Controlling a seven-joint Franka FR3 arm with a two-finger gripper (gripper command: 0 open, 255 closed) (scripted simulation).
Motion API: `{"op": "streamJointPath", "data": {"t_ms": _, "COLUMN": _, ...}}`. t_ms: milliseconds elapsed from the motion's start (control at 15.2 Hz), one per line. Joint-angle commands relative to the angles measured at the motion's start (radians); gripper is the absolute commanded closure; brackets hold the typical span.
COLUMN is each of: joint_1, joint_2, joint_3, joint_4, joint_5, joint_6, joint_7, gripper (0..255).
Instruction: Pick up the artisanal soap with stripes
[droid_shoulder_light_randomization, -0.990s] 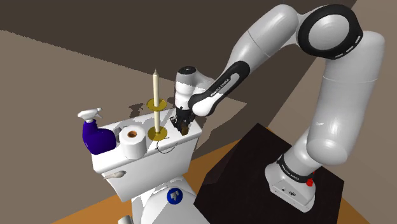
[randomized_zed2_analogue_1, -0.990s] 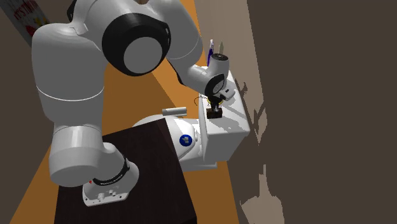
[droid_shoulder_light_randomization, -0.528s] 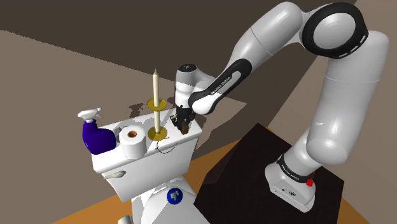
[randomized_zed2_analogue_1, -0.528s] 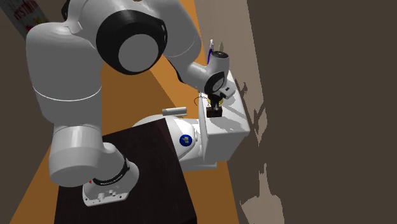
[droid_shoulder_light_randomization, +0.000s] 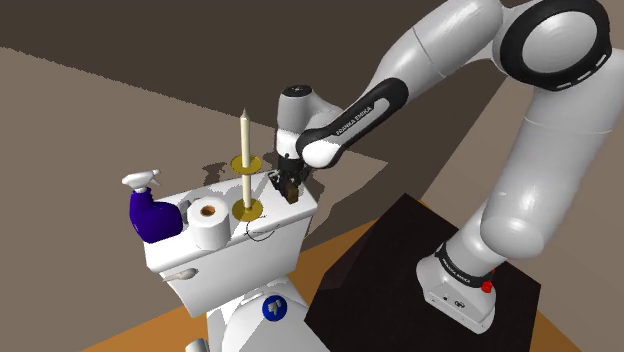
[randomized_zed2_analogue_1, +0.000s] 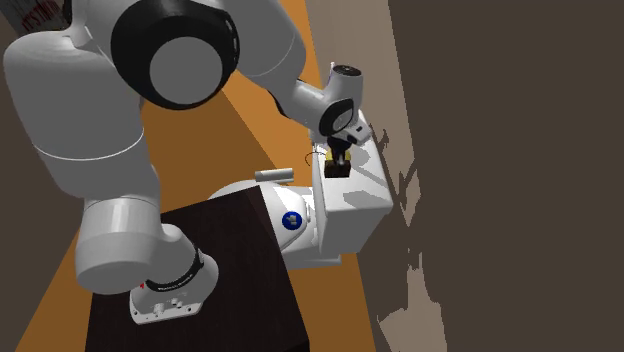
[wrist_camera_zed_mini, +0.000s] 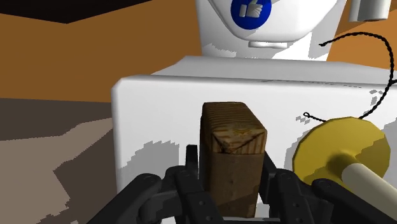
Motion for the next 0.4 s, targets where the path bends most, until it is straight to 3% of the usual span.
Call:
{"op": "streamJointPath", "data": {"t_ms": 0, "joint_1": -0.006, "joint_2": -0.024, "joint_3": 0.009, "joint_4": 0.003, "joint_5": 0.017, "joint_6": -0.025, "joint_7": -0.012, "gripper": 255}}
{"op": "streamJointPath", "data": {"t_ms": 330, "joint_1": -0.013, "joint_2": -0.06, "joint_3": 0.019, "joint_4": 0.006, "joint_5": 0.042, "joint_6": -0.061, "joint_7": -0.03, "gripper": 255}}
